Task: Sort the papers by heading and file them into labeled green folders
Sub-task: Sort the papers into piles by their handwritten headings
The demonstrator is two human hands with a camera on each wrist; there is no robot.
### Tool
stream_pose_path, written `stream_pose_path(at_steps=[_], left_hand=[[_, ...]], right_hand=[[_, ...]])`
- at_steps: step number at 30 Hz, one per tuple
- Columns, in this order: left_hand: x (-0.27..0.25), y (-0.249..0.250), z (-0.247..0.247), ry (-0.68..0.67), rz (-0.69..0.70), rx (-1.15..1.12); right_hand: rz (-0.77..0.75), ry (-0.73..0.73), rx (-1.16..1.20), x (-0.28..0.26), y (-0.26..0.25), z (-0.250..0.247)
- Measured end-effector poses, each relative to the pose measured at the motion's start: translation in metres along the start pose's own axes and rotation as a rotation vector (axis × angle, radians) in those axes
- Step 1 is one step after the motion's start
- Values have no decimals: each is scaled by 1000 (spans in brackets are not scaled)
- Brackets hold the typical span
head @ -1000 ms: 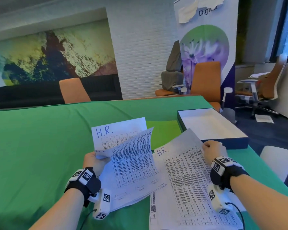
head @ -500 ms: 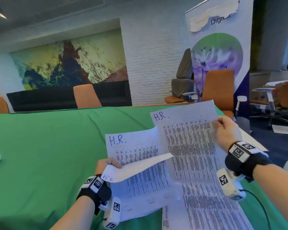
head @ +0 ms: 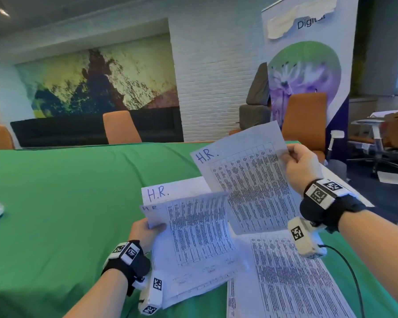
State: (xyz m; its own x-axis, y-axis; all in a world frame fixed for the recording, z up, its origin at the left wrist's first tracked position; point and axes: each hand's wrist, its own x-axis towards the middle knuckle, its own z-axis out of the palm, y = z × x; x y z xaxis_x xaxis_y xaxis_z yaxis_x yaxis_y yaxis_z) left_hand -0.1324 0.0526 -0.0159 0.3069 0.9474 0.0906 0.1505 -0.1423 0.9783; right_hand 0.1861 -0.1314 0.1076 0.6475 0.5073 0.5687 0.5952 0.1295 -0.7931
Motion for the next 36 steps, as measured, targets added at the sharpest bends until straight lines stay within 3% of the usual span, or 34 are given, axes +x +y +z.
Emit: stream_pose_path(at_steps=[6,11,16,21,23,27,31,36], left_hand=[[3,-6,-4,-83,-87,-46],[4,-7,-4,-116,-102,-100],[4,-6,-5,-120,-89,-92],[3,-7,-8,-119,-97,-118],[3,-6,-11,-117,-99,-134],[5,-1,-12,-138,-83,-200],[7,8,-7,-129,-57,-263],[6,11,0,-116,-47,-238]], right_hand=[[22,-8,6,-3,7,2],[80,-135,-47,-2,7,15],[-53,-243,-103,8,-21,35],[-53,-130,73,26,-39,50],[-6,-123,57,26,-31,54],[162,-310,-90,10,3,65],[300,-192,-57,-13,28,72],[551,-542,16,-54,34,88]])
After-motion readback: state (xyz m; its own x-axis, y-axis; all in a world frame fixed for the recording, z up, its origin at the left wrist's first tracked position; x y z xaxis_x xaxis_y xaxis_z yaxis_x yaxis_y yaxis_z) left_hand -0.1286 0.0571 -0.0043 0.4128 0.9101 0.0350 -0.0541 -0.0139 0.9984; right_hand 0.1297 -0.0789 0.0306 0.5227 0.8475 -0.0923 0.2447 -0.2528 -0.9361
